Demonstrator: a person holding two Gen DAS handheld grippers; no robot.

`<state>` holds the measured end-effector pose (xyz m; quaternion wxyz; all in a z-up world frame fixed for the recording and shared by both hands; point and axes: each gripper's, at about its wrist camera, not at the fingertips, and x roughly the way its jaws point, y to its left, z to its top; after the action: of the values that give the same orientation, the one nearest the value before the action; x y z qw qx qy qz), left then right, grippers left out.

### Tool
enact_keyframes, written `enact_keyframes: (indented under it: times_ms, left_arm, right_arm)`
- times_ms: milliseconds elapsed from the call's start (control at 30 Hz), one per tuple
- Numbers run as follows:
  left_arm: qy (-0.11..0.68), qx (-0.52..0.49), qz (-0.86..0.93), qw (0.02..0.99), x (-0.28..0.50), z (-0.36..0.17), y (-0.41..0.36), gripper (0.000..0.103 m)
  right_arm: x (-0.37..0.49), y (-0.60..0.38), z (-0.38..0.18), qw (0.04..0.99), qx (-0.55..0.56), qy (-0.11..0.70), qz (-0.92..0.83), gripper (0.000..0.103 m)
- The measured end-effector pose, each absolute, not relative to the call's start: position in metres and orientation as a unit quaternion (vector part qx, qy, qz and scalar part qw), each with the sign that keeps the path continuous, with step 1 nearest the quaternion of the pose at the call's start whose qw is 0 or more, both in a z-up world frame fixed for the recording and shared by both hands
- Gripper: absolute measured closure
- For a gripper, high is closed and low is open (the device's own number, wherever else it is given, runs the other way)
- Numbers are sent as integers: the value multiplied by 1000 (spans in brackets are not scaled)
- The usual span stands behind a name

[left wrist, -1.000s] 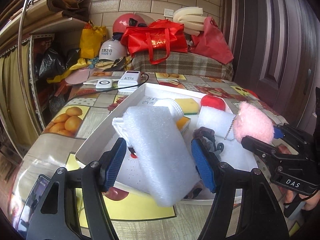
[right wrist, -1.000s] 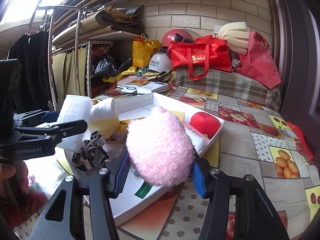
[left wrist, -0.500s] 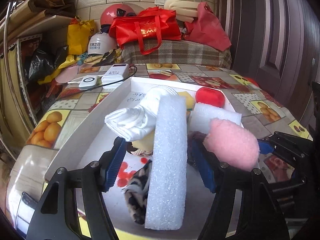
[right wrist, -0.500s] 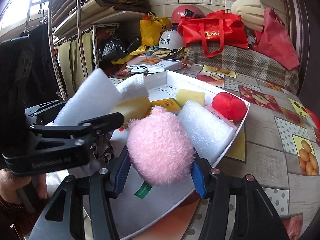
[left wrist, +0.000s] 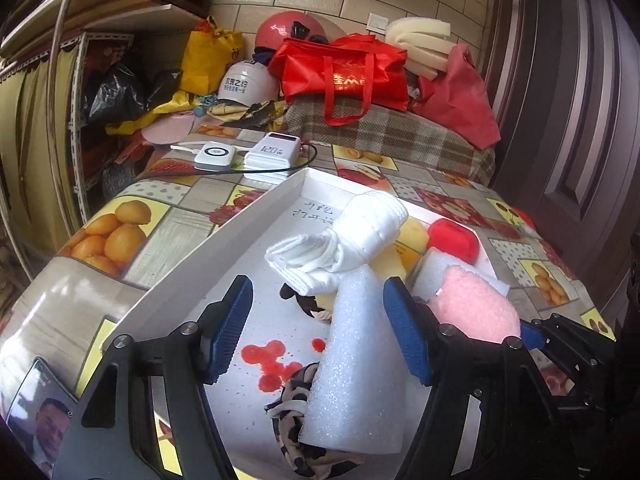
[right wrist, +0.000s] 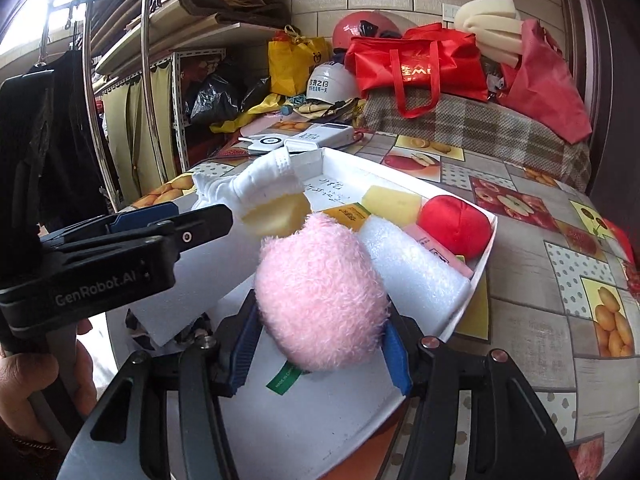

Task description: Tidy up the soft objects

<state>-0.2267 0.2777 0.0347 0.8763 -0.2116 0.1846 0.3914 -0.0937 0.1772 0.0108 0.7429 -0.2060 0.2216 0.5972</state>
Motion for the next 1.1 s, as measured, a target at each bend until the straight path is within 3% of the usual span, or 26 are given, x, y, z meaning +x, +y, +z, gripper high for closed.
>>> enact_keyframes:
  times_ms: [33,100,133,233,300,1100]
  left_arm:
    - [179,-210,400,874,-230,35,277,34]
    - [166,-205,421,868,-236,38,274,30]
    - [159,-203,432,864,-240,38,273,20]
    - [139,-201,458,855,-252,40,271,0]
    - [133,-200,467,851,-257,41,272,0]
    - [121,-156,442,875,-249,45,233,0]
  right_arm:
    - [-94,179,10,743,-211,224,595,44]
    - [-94,179,10,745,-211,223,592,27]
    - [-93,177,11,749,-208,221,590,15]
    - [-94,173,13,754,-202,214,588,7]
    - [-94,174,13,755,-204,212,586,0]
    - [-82,150,18,776,-157,206,575,0]
